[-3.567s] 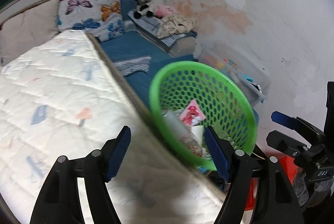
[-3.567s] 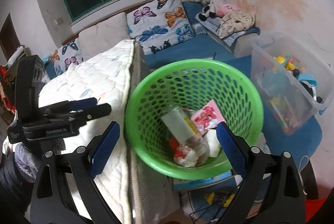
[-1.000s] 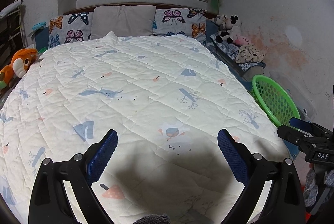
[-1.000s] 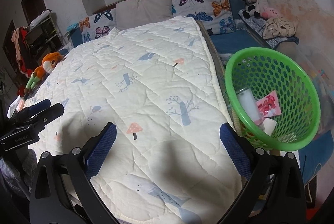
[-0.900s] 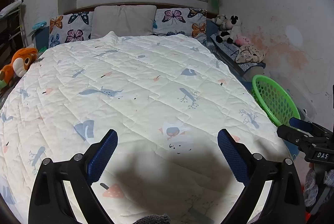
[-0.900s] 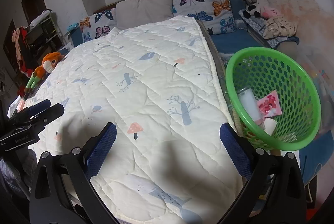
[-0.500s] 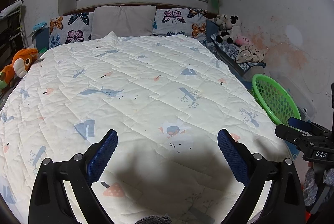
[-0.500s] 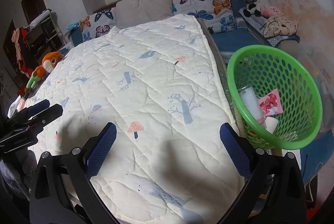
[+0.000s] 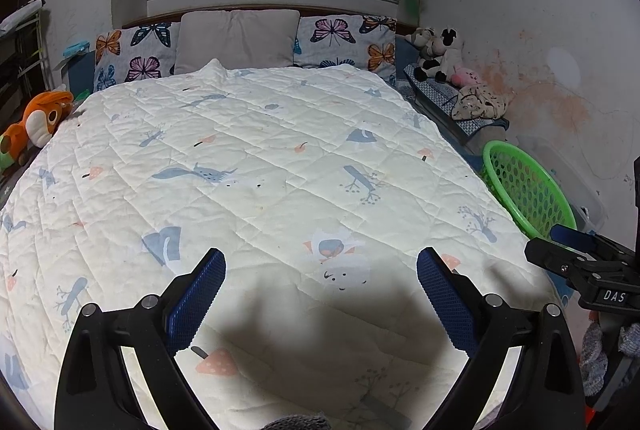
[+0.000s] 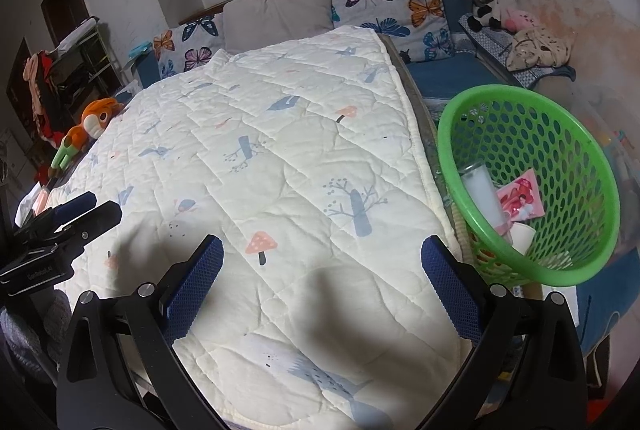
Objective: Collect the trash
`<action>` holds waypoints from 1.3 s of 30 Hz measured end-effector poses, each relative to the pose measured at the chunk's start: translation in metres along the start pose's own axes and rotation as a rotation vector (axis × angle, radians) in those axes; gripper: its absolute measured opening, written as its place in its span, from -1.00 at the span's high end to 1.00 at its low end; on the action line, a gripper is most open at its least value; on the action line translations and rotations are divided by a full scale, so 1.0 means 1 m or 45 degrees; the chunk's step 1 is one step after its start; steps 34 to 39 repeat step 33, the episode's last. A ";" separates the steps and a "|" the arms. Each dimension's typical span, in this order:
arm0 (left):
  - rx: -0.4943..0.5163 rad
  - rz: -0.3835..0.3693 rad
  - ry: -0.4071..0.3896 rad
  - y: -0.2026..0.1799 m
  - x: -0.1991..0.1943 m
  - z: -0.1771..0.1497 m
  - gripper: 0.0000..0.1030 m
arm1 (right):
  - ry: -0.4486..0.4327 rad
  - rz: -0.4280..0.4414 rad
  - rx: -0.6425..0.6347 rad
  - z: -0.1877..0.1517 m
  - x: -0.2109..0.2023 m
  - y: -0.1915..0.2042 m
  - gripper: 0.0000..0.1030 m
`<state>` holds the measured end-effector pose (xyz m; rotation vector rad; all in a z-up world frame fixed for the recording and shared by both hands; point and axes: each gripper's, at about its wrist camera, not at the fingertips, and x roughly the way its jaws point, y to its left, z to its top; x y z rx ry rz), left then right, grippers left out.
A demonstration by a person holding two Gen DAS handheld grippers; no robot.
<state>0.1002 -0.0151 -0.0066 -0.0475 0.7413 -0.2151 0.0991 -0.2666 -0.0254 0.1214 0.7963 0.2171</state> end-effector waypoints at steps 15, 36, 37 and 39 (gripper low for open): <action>0.002 0.001 0.000 -0.002 -0.002 -0.001 -0.81 | 0.004 0.005 -0.008 -0.001 0.001 0.003 -0.91; 0.006 0.017 -0.008 0.001 -0.003 0.001 -0.81 | 0.008 0.027 -0.006 0.001 0.002 0.006 -0.91; 0.006 0.017 -0.008 0.001 -0.003 0.001 -0.81 | 0.008 0.027 -0.006 0.001 0.002 0.006 -0.91; 0.006 0.017 -0.008 0.001 -0.003 0.001 -0.81 | 0.008 0.027 -0.006 0.001 0.002 0.006 -0.91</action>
